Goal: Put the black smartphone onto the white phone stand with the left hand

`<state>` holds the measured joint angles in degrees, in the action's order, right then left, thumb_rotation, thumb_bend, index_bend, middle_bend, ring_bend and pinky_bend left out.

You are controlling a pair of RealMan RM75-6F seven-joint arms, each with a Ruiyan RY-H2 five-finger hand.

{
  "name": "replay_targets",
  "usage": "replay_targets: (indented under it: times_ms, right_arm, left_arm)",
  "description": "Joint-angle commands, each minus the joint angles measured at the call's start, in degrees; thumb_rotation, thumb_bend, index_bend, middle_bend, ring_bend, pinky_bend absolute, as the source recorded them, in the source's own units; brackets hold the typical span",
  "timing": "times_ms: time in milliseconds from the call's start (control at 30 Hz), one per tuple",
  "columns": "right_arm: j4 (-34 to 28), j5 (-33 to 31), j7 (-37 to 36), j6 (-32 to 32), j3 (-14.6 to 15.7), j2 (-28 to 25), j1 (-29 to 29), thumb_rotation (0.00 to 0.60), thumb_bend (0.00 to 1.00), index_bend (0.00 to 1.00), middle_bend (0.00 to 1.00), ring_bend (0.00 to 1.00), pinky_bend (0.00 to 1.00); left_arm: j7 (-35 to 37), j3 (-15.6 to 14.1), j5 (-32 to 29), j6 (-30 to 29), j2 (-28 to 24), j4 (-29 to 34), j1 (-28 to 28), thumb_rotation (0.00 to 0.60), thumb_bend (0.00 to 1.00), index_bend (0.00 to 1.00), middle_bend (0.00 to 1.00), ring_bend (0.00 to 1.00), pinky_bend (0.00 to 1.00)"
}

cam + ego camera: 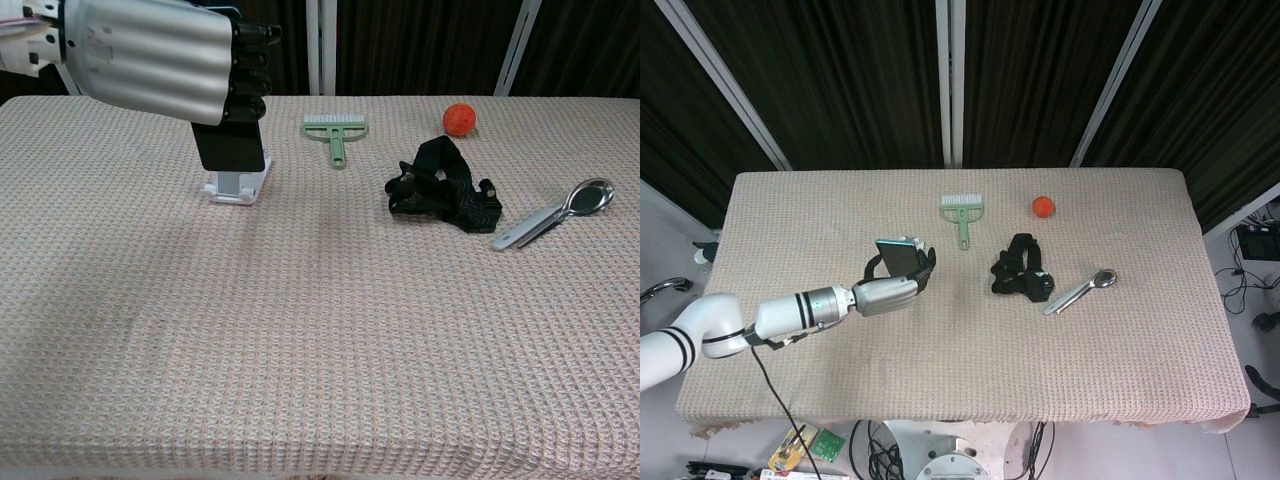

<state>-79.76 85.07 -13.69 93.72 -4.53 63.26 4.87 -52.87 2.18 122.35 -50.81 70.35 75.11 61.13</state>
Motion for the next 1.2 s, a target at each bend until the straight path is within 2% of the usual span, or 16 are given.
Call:
replay_targets:
  times_ms: [33, 133, 267, 400, 600, 967, 1100, 1200]
  right_arm:
    - [0.7, -0.3, -0.5, -0.3, -0.1, 0.2, 0.0, 0.6, 0.08, 0.0, 0.0, 0.0, 0.0]
    - [1.1, -0.5, -1.6, -0.6, -0.1, 0.2, 0.1, 0.6, 0.08, 0.0, 0.0, 0.0, 0.0]
    - [2.0, -0.5, -4.0, -0.8, 0.0, 0.2, 0.3, 0.6, 0.08, 0.0, 0.0, 0.0, 0.0]
    - [2.3, -0.2, -5.6, -0.7, 0.3, 0.1, 0.6, 0.6, 0.08, 0.0, 0.0, 0.0, 0.0]
    - [2.4, -0.2, -5.7, -0.3, 0.3, 0.1, 1.0, 0.6, 0.08, 0.0, 0.0, 0.0, 0.0]
    - [0.4, -0.2, -3.4, -0.1, -0.1, -0.3, 0.9, 0.6, 0.08, 0.0, 0.0, 0.0, 0.0]
    - [-1.2, 1.3, -5.8, -1.3, 0.9, -1.3, 0.4, 0.6, 0.08, 0.0, 0.0, 0.0, 0.0]
    - [-1.2, 1.0, -4.3, -1.1, 0.6, -1.2, 0.4, 0.6, 0.08, 0.0, 0.0, 0.0, 0.0]
  left_arm:
    - [1.9, 0.3, 0.1, 0.2, 1.4, -2.3, 1.6, 0.6, 0.41, 0.52, 0.57, 0.42, 0.24]
    - [4.5, -0.3, 0.9, -0.5, 2.7, -4.7, 3.0, 0.6, 0.42, 0.51, 0.56, 0.41, 0.24]
    - [8.6, -1.7, 2.2, -4.4, 6.0, -10.3, 3.7, 0.6, 0.43, 0.51, 0.55, 0.4, 0.24]
    - [10.5, -3.2, 3.3, -6.2, 8.3, -14.2, 4.3, 0.6, 0.43, 0.52, 0.53, 0.38, 0.23]
    - [12.0, -3.9, 2.7, -7.8, 10.3, -18.2, 4.7, 0.6, 0.44, 0.53, 0.53, 0.38, 0.24]
    - [13.8, -7.1, 1.9, -8.7, 10.9, -22.4, 3.9, 0.6, 0.44, 0.53, 0.53, 0.38, 0.23]
    - [14.3, -8.0, 1.6, -9.3, 10.9, -23.3, 3.7, 0.6, 0.44, 0.53, 0.53, 0.38, 0.23]
    - [14.6, -8.5, 1.5, -9.9, 11.2, -23.8, 3.5, 0.6, 0.44, 0.53, 0.53, 0.37, 0.23]
